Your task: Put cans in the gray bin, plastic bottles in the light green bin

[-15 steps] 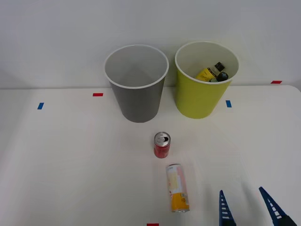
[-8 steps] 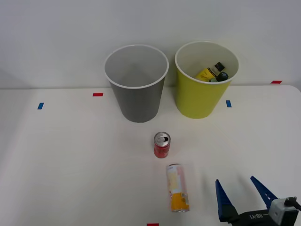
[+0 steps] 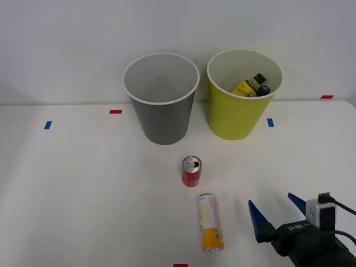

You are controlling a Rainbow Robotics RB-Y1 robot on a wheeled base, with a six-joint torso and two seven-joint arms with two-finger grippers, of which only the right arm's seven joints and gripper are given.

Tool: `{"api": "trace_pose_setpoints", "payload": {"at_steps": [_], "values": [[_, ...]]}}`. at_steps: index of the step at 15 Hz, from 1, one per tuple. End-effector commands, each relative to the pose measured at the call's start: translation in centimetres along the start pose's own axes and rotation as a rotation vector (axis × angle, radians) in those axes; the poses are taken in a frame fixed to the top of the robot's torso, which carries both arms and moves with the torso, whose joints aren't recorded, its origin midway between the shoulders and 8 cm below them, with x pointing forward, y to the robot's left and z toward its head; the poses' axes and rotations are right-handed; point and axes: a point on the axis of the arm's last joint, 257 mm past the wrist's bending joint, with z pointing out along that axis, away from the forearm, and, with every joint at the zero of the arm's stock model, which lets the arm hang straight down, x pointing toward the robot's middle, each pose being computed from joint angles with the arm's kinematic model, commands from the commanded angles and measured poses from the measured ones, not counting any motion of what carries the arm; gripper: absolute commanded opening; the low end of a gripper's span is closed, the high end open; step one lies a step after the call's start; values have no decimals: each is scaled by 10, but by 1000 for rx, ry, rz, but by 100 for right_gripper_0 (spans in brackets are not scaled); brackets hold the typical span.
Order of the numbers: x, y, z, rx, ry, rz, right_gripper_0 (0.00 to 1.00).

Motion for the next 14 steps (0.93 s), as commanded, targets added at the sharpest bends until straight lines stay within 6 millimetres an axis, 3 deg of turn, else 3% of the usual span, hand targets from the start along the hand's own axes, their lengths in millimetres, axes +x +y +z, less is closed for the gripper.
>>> {"api": "trace_pose_setpoints", "payload": {"at_steps": [1,4,9,14], "values": [[-20,5,6,14,105,-9,100],[-18,15,11,14,178,36,100],[-14,13,1,150,303,-67,100],[7,40,1,152,441,-51,100]]}}
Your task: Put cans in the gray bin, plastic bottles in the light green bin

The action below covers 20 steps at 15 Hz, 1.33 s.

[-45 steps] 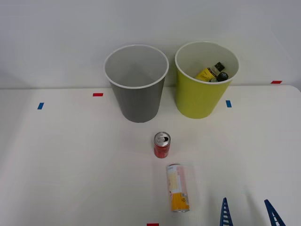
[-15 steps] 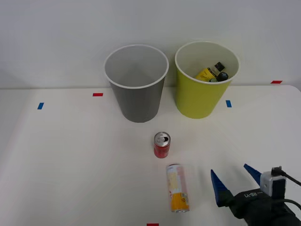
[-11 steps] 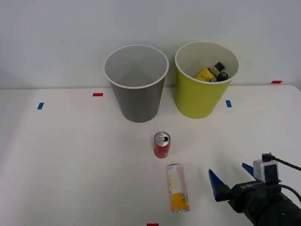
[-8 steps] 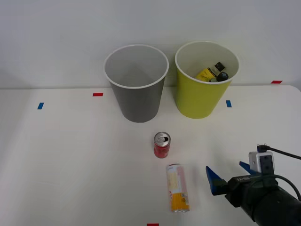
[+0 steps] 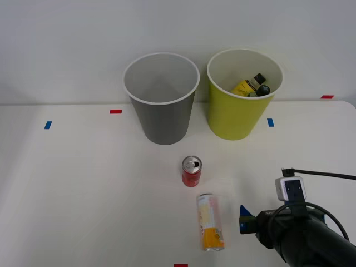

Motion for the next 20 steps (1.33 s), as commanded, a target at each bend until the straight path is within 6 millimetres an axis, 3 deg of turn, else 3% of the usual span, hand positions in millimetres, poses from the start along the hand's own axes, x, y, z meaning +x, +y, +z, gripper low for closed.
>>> {"api": "trace_pose_setpoints", "payload": {"at_steps": [1,5,10,14,18,20], "values": [[2,20,0,-21,63,-25,100],[-1,40,1,-64,152,-78,100],[10,59,32,-127,257,-86,100],[22,65,18,-132,405,43,100],[24,97,7,-195,472,281,100],[21,106,5,-215,479,315,100]]}}
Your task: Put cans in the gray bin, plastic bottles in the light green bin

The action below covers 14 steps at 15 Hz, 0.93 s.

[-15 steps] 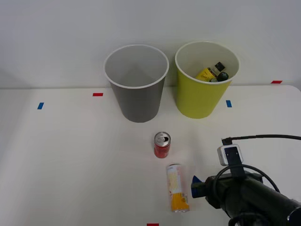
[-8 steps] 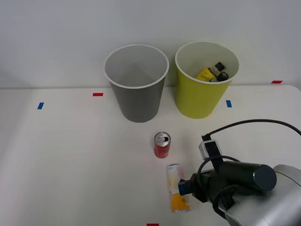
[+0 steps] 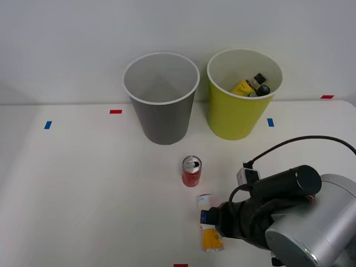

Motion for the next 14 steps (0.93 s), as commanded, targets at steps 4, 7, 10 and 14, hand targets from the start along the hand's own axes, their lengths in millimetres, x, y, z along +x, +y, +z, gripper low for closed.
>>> {"api": "trace_pose_setpoints", "payload": {"at_steps": [4,7,10,14], "values": [[-3,20,-3,-41,-4,-16,100],[-12,15,14,5,-13,-64,100],[-16,13,19,40,-29,-99,100],[-7,3,25,75,-6,-120,100]]}}
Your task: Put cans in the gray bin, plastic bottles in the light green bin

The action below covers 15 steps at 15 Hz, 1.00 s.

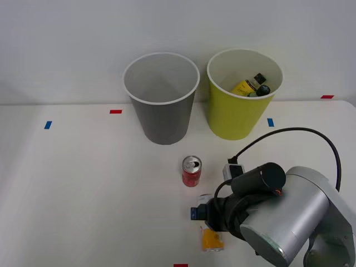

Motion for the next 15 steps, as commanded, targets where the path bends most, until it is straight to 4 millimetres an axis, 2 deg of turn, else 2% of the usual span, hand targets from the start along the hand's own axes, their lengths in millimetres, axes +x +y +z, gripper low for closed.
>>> {"api": "trace_pose_setpoints", "payload": {"at_steps": [1,6,10,15], "values": [[7,-1,2,8,15,-9,100],[13,9,5,9,15,-37,100],[11,-2,15,82,-7,-78,100],[15,-13,18,114,0,-101,100]]}}
